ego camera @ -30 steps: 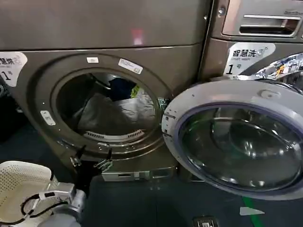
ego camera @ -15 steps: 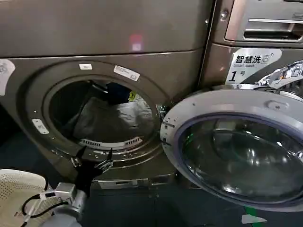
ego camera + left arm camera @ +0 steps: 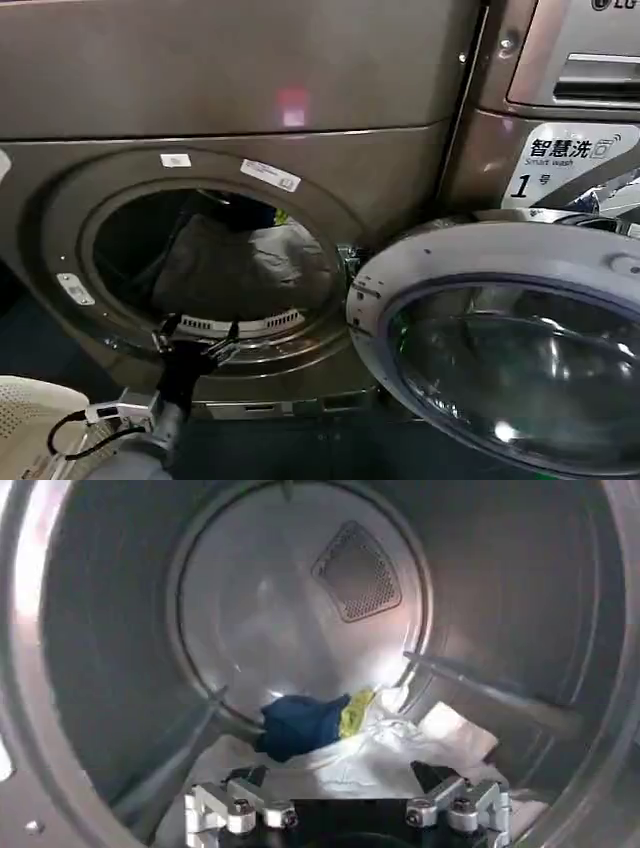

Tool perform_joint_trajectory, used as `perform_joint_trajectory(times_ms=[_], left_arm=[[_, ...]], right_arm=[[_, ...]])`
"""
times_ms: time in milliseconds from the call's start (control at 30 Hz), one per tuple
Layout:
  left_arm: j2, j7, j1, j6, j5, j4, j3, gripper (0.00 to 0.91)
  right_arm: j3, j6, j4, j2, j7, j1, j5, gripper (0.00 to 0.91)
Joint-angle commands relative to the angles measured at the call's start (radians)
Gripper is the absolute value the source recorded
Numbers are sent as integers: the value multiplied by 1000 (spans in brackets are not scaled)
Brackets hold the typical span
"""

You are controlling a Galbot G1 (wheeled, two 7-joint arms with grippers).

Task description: Grasp the clothes from the dryer.

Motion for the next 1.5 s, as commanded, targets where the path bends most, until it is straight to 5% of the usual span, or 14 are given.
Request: perform_joint_trajectory(times_ms=[33, 200, 333, 733, 933, 1067, 1500], left_arm=[[5, 192, -24, -85, 412, -14, -43, 907], [40, 310, -87, -238, 726, 19, -70, 907], [59, 434, -191, -334, 829, 91, -63, 907], [-22, 819, -542, -350, 1045, 340, -6, 907], [-32, 1104, -715, -351, 992, 481, -18, 907], [-33, 1269, -773, -439, 1065, 564, -30, 907], [-70, 1275, -908, -529, 1230, 777, -67, 907]], right_arm=[[56, -37, 5, -6, 47, -19, -98, 907], [91, -68, 11, 1, 98, -63, -157, 907], [112, -86, 38, 27, 82, -104, -171, 907], [146, -117, 61, 41, 187, -175, -304, 907], [178, -154, 88, 61, 165, -203, -287, 907], [185, -135, 80, 65, 177, -212, -280, 907], [158, -125, 108, 69, 154, -204, -272, 907]])
